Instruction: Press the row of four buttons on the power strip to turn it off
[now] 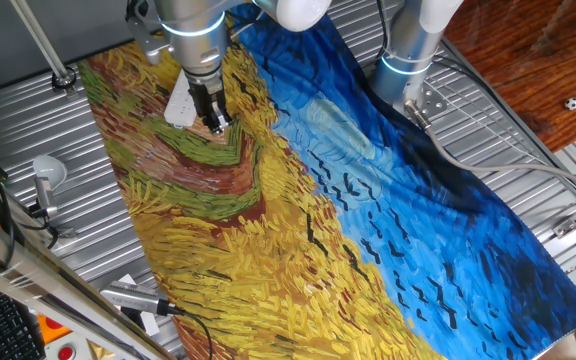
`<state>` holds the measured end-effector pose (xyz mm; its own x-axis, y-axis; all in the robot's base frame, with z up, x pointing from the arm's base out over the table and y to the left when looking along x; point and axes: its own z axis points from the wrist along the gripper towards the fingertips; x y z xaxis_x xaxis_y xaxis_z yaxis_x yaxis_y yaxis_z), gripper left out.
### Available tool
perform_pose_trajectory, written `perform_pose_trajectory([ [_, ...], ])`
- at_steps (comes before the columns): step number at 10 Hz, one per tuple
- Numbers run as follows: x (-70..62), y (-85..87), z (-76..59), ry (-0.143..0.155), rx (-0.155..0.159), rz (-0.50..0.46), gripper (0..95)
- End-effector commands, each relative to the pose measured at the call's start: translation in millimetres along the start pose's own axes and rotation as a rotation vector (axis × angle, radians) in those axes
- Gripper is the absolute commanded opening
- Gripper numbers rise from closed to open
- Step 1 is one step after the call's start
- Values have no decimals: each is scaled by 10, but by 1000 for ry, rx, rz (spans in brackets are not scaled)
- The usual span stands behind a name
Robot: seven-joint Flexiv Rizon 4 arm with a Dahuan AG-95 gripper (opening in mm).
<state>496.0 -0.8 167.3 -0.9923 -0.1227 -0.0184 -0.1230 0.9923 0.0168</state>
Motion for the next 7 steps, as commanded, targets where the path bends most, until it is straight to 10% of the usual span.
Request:
perform_pose_trajectory([
  [1, 63, -64, 49, 0, 0, -180, 0],
  [7, 302, -918, 386, -3, -9, -545, 0],
])
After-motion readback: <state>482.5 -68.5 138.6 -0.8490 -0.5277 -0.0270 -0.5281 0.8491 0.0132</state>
